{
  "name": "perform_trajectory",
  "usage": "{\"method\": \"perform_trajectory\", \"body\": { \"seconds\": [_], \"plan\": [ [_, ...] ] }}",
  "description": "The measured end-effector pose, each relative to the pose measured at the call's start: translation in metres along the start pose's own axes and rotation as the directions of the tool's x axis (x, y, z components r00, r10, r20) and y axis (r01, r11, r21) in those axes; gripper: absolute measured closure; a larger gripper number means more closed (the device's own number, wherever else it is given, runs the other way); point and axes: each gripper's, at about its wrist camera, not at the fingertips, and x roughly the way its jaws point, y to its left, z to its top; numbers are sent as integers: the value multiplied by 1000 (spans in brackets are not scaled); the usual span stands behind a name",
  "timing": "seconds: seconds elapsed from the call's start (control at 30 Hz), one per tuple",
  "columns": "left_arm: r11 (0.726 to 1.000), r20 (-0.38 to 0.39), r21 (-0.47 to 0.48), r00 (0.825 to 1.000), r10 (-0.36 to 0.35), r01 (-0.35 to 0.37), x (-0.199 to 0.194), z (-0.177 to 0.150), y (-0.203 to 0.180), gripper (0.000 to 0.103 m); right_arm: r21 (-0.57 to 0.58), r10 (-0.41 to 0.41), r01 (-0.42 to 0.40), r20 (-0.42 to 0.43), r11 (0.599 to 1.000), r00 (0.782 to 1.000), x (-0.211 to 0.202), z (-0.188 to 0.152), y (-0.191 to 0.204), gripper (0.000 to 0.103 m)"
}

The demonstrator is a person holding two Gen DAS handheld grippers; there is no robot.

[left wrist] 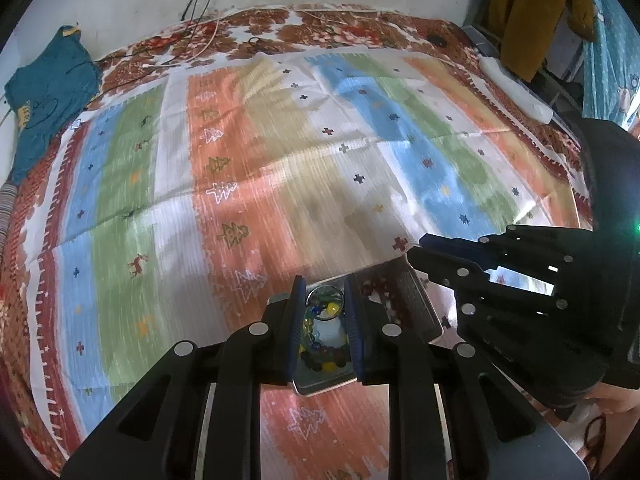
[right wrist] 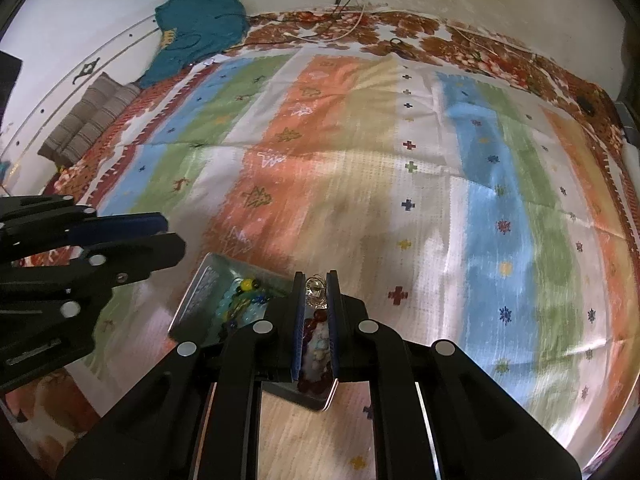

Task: Organize jewelry

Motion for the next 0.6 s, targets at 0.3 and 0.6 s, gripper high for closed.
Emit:
{"method": "perform_trajectory", "body": {
  "seconds": [0.3,0.6],
  "plan": [
    [1000,3,-5,1000,4,-4,-4,-11,-5,84,-7,9,-9,4,1000,1000,-5,-13,6,92],
    [998,10,-49,999,30,-30,-10,-16,5,74,4,-3,3,15,1000,1000,-11,-19,1,66]
  ]
}}
